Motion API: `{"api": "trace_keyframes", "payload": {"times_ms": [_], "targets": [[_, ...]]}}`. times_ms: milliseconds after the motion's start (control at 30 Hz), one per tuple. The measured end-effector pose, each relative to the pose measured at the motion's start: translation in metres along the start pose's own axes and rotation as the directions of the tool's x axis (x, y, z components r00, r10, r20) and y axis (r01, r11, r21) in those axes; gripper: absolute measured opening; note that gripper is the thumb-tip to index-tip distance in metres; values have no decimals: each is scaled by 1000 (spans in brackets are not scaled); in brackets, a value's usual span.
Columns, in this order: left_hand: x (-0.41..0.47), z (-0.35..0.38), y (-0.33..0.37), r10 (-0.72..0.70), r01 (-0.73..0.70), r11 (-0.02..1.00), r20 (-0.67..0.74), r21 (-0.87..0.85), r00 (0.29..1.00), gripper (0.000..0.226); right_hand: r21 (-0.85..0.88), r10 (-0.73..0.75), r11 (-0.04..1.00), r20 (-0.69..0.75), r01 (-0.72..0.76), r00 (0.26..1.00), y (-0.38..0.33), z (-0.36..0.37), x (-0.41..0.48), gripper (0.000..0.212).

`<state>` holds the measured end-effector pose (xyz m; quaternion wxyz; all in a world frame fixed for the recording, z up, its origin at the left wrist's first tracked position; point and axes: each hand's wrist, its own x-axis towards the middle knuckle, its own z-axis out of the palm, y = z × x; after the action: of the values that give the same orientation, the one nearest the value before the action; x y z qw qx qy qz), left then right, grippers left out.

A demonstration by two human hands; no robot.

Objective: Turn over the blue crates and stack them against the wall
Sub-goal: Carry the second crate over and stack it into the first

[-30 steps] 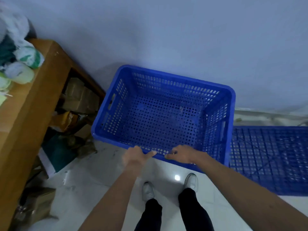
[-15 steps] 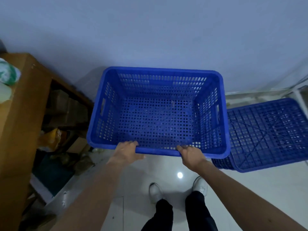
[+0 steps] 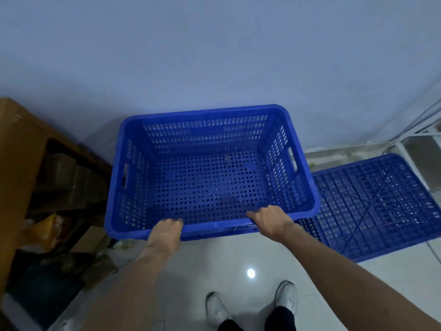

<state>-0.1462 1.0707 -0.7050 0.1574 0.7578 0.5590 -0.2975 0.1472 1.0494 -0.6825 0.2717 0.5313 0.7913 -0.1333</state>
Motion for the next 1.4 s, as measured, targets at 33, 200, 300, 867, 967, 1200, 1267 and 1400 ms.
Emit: {"api": "trace_keyframes", "payload": {"times_ms": [33, 200, 300, 867, 967, 1200, 1267, 1400], "targets": [[3, -4, 1, 1, -1, 1000, 0, 0, 1000, 18, -27, 9, 1000, -4, -9, 1000, 3, -3, 3, 47], [10, -14, 0, -3, 3, 1000, -18, 1, 1000, 23, -56, 59, 997, -15, -60, 998, 7, -1, 13, 49], [11, -14, -2, 19, -18, 999, -36, 30, 999, 31, -27, 71, 997, -25, -71, 997, 9, 8, 16, 51], [0, 14, 11, -62, 50, 997, -272, -52, 960, 55, 123, 147, 983, -81, -136, 986, 6, 31, 20, 48], [1, 11, 9, -61, 48, 998, -287, -51, 956, 62, 128, 135, 984, -98, -122, 986, 9, 30, 23, 53], [-3, 7, 21, -197, 178, 977, -182, -116, 963, 61, 135, 148, 981, -73, -138, 986, 4, 23, 17, 56], [-6, 8, 26, -225, 204, 969, -150, -141, 963, 66, 123, 162, 981, -78, -152, 984, 1, 24, 16, 55], [-6, 9, 24, -228, 204, 966, -145, -159, 963, 64, 183, 223, 962, -106, -202, 969, -1, 29, 14, 39]]}}
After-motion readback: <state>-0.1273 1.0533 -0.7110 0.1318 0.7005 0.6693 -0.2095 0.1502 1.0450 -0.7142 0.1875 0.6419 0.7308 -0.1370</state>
